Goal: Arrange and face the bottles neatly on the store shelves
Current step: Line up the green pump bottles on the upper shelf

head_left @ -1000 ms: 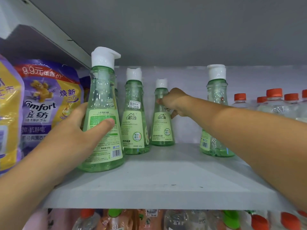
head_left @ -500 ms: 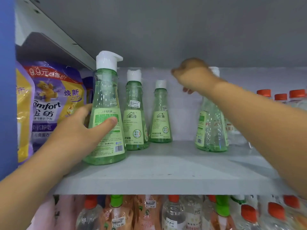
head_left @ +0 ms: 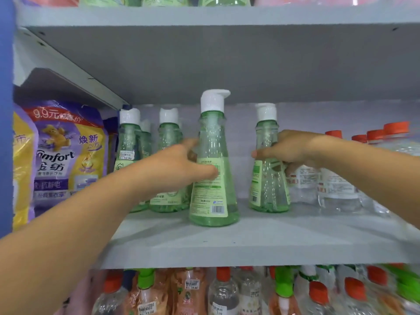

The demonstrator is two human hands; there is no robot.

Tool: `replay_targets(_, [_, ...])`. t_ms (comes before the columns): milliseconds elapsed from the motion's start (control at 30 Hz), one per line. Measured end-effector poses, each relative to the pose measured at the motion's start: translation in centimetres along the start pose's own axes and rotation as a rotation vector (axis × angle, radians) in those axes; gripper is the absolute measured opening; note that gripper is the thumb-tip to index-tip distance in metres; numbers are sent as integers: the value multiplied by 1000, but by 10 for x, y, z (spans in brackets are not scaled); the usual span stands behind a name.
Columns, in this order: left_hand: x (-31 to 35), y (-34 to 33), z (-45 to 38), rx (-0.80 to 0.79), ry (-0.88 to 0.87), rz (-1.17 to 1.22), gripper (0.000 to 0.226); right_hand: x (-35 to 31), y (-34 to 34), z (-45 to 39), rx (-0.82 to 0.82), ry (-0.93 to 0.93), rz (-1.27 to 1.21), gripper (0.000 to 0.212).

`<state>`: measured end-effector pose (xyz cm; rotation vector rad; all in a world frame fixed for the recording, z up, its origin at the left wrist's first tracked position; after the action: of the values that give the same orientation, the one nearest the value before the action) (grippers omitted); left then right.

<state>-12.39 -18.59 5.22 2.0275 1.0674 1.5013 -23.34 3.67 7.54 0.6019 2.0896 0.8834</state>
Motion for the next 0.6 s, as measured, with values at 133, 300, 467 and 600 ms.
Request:
replay_targets(133, [25,9,-20,174,36,52,42,1,0,3,-79,23,-99,30])
replay_targets(300, [38,7,-45,287,187,-140,57,5,-1,1,-80,48,-109,29])
replay_targets(467, [21,17,-73,113,198,-72,30,12,1,-2,-48,79,-101,30])
replay_targets(600, [20,17,-85,208,211,-38,55,16,0,-6,-47,94,-100,33])
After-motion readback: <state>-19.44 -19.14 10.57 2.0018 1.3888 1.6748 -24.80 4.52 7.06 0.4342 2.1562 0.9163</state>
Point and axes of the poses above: each hand's wrist, its own z-axis away from the middle knuckle, its own y-axis out of the back of the hand, x = y × z, the point moved 8 cm from there along -z, towards the middle knuckle, and after that the axes turned 13 degrees about y, right-handed, at the moved point
